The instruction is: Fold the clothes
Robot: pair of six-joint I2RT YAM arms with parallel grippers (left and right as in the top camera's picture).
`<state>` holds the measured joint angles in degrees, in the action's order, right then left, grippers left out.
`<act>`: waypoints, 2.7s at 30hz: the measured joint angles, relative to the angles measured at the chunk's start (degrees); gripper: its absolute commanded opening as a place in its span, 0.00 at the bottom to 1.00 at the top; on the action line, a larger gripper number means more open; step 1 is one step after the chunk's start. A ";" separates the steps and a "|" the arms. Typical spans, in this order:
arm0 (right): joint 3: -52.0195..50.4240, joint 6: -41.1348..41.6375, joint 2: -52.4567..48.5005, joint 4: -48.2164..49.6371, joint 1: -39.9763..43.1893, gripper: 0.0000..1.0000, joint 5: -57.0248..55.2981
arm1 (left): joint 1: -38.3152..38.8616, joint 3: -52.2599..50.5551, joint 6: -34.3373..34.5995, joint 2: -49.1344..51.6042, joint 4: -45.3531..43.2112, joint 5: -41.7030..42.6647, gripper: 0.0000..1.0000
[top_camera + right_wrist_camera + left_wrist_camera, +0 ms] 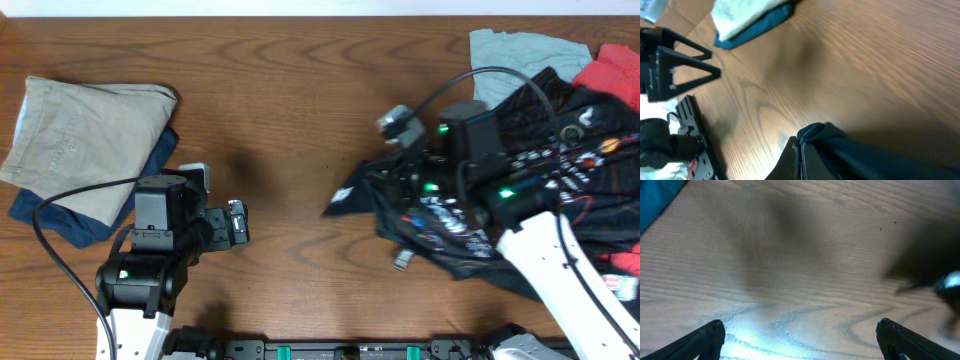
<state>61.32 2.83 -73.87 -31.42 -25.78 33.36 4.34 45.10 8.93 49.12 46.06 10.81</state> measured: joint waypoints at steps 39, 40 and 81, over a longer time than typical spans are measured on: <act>-0.02 7.26 0.46 -22.23 15.78 0.99 -35.95 | 15.89 0.02 17.88 33.46 -17.81 20.00 0.98; -0.02 7.26 0.46 -22.64 16.31 0.99 -35.98 | 17.62 0.02 19.63 35.56 -19.69 20.28 0.98; -0.02 7.26 0.46 -25.35 19.98 0.99 -37.92 | -9.92 18.80 16.31 42.16 -39.58 7.26 0.98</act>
<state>61.30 10.09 -73.41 -56.77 -5.80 -4.56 -5.58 63.90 25.23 91.29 6.48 18.06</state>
